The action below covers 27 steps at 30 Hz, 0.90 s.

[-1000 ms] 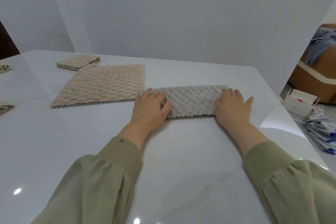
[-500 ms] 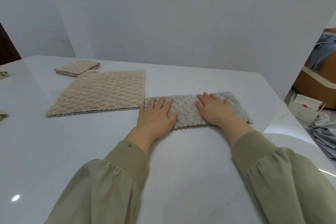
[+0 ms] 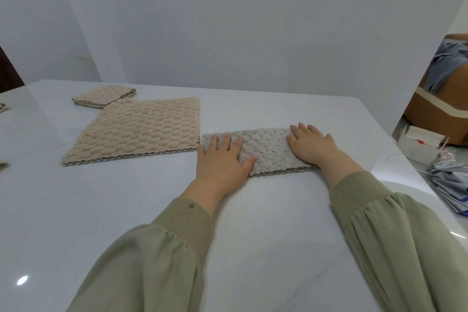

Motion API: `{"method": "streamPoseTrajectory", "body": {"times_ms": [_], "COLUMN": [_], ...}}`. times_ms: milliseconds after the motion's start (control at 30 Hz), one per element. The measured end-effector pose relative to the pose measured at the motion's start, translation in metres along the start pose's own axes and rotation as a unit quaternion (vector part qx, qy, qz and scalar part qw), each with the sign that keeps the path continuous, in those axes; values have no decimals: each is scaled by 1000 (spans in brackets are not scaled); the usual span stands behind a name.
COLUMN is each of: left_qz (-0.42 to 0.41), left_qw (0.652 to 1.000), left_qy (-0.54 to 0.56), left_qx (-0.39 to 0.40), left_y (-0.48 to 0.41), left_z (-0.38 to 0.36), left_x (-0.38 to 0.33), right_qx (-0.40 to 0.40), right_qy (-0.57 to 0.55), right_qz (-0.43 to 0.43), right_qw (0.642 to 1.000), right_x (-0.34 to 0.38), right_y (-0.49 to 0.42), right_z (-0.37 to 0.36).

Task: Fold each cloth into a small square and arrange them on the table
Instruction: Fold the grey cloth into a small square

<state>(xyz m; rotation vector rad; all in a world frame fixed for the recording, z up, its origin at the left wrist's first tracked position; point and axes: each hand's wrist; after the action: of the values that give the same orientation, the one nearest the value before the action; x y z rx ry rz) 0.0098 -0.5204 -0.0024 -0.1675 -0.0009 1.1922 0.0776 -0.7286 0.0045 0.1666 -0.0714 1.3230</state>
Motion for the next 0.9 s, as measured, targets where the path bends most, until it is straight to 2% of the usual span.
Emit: {"method": "streamPoseTrajectory", "body": {"times_ms": [267,467,767,900], "left_qz": [8,7,8,12], "left_qw": [1000,1000,1000,1000], "left_qy": [-1,1,8,12], "left_qx": [25,27,26,23], "left_y": [0,-1,-1,-1], "left_z": [-1,-1,-1,-1], "left_x": [2,2,2,2], "right_qx": [-42,-45,-50,-71], "right_qy": [-65,-80,-157,-245], "right_qz": [-124,-116,-150,-125], "right_qw": [989,989,975,959], "right_x": [-17,-19,-19,-18], "right_y": [-11,-11,-14,-13], "right_z": [6,9,15,15]}}
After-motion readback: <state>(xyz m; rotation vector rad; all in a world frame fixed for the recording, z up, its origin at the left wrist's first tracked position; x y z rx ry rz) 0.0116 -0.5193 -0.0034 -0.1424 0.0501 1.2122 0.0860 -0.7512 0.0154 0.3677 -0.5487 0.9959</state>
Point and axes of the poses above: each hand's wrist, its own y-axis away from the middle knuckle, its own z-axis out of the back of the hand, x = y × z, and after that the axes turned 15 degrees about -z, right-handed
